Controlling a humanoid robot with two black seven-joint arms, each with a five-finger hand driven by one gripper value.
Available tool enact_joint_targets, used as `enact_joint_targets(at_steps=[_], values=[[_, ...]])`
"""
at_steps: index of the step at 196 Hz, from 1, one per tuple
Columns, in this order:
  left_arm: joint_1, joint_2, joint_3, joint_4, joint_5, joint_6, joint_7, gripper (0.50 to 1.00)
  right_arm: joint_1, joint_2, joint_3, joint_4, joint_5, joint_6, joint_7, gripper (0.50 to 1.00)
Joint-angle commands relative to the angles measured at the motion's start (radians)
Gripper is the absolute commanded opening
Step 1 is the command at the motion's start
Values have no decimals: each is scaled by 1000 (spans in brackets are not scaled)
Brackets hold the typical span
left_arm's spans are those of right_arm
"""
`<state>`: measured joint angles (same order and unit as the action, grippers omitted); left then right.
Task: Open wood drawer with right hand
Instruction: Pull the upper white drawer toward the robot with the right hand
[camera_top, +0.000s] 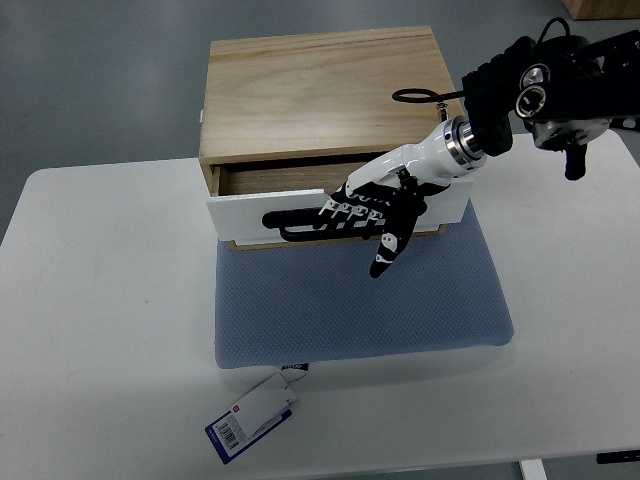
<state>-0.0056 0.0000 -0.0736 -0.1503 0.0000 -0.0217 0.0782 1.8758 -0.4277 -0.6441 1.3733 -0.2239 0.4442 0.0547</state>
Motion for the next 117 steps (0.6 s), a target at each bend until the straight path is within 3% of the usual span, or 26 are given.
enact_joint_targets(at_steps=[1, 61, 90, 117], values=[[-1, 0, 0, 0, 0, 0, 0, 1000, -1, -8, 0, 9, 0, -10, 2, 928], [-1, 0, 0, 0, 0, 0, 0, 1000, -3, -16, 0, 15, -5, -13, 5, 928], [1, 0, 0, 0, 0, 0, 0, 1000, -12, -28, 1, 36, -5, -71, 13, 928], [0, 0, 0, 0, 0, 0, 0, 1000, -12, -43, 6, 52, -5, -76, 37, 926]])
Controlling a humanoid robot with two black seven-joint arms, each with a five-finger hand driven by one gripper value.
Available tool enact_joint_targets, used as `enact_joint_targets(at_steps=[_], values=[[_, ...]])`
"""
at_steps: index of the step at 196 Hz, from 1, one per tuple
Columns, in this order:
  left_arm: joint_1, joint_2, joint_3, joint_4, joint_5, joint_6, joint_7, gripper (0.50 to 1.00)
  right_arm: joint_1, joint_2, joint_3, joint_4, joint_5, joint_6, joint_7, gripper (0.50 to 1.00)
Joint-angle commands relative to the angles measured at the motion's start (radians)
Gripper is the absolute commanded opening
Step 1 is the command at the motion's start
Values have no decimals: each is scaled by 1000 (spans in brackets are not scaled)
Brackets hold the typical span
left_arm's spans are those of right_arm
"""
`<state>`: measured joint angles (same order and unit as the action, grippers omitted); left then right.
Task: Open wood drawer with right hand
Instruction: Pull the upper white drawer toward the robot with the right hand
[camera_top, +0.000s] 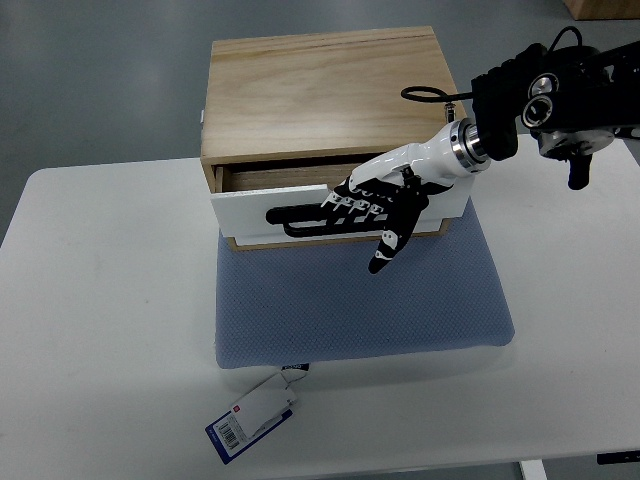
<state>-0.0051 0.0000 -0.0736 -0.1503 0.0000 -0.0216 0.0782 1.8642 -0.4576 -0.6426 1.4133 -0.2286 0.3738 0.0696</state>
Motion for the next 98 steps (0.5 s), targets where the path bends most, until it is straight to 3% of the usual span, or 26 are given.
enact_joint_targets(at_steps=[1, 98], values=[[-1, 0, 0, 0, 0, 0, 0, 1000, 0, -13, 4, 12, 0, -6, 22, 926], [0, 0, 0, 0, 0, 0, 0, 1000, 9, -56, 6, 52, -3, 56, 30, 928]])
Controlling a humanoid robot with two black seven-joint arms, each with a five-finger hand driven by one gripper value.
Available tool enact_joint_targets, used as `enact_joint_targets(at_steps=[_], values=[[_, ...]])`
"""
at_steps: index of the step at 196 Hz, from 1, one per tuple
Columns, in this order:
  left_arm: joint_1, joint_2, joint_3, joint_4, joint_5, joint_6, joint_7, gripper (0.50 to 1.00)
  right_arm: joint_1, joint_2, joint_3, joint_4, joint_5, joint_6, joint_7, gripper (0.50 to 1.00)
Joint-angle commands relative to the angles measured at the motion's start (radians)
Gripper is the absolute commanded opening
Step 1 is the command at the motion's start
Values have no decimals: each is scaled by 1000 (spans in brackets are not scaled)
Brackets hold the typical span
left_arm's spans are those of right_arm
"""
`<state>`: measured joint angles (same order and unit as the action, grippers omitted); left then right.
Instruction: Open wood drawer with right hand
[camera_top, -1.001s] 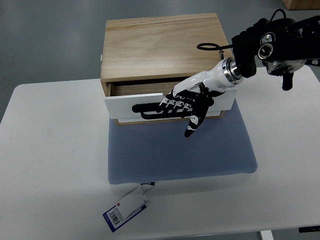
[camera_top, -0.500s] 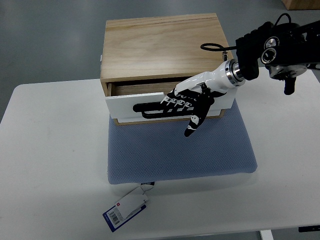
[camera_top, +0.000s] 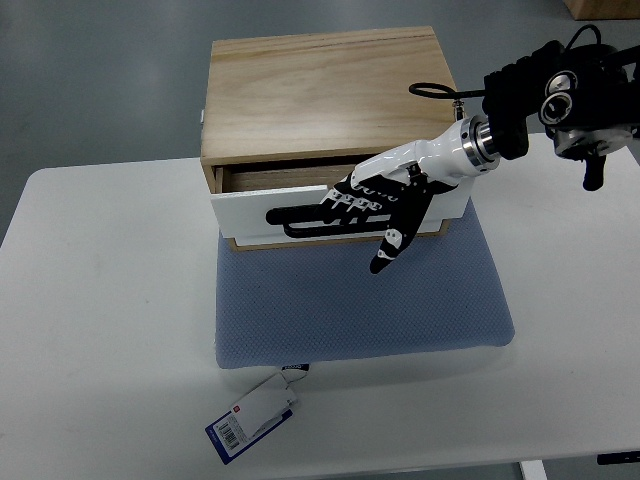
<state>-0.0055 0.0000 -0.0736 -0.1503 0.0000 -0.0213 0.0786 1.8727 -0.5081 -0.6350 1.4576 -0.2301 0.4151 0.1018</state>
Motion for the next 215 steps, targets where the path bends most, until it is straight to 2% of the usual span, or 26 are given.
enact_joint_targets(at_steps=[1, 66, 160, 186, 188, 202, 215], values=[[1, 0, 0, 0, 0, 0, 0, 1000, 0, -6, -2, 7, -2, 14, -2, 928], [1, 0, 0, 0, 0, 0, 0, 1000, 22, -24, -2, 14, -31, 56, -1, 926], [1, 0, 0, 0, 0, 0, 0, 1000, 97, -56, 15, 30, -21, 60, 10, 926], [-1, 0, 0, 0, 0, 0, 0, 1000, 111, -107, 78, 24, -15, 77, 15, 926], [1, 0, 0, 0, 0, 0, 0, 1000, 109, -136, 113, 17, 0, 76, 15, 926], [1, 0, 0, 0, 0, 0, 0, 1000, 108, -145, 123, 12, 12, 73, 15, 926], [-1, 0, 0, 0, 0, 0, 0, 1000, 92, -197, 156, -22, 98, 54, 15, 926]])
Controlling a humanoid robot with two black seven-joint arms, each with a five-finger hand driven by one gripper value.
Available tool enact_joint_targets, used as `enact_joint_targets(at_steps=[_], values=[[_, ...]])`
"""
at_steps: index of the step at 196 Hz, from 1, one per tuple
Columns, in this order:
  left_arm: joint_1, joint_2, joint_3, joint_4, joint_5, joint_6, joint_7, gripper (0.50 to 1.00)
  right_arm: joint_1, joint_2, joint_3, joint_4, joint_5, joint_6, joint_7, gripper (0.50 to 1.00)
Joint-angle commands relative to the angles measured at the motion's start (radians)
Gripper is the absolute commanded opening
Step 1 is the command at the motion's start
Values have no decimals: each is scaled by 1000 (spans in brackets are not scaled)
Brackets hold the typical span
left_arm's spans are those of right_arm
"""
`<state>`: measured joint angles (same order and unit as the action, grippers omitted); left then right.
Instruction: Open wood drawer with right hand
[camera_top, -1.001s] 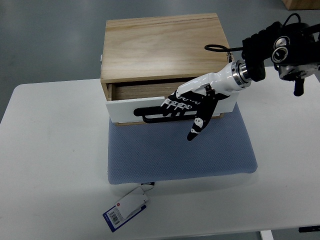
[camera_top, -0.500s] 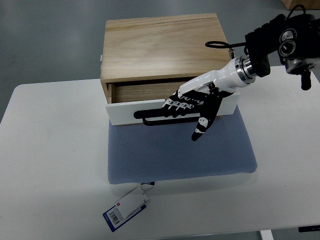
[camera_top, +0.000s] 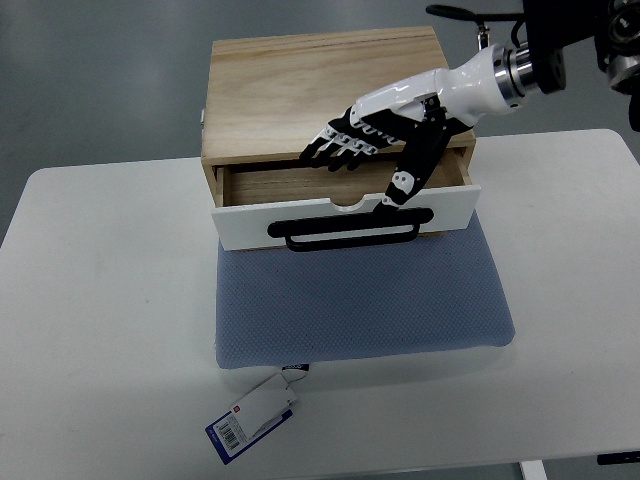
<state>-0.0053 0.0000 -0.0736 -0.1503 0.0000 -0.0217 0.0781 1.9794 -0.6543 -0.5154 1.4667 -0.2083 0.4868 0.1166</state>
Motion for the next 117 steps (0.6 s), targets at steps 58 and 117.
enact_joint_targets(at_steps=[58, 117], values=[[-1, 0, 0, 0, 0, 0, 0, 1000, -270, -217, 347, -138, 170, -168, 1, 926], [-1, 0, 0, 0, 0, 0, 0, 1000, -721, -219, 860, -296, 153, -367, -15, 928]])
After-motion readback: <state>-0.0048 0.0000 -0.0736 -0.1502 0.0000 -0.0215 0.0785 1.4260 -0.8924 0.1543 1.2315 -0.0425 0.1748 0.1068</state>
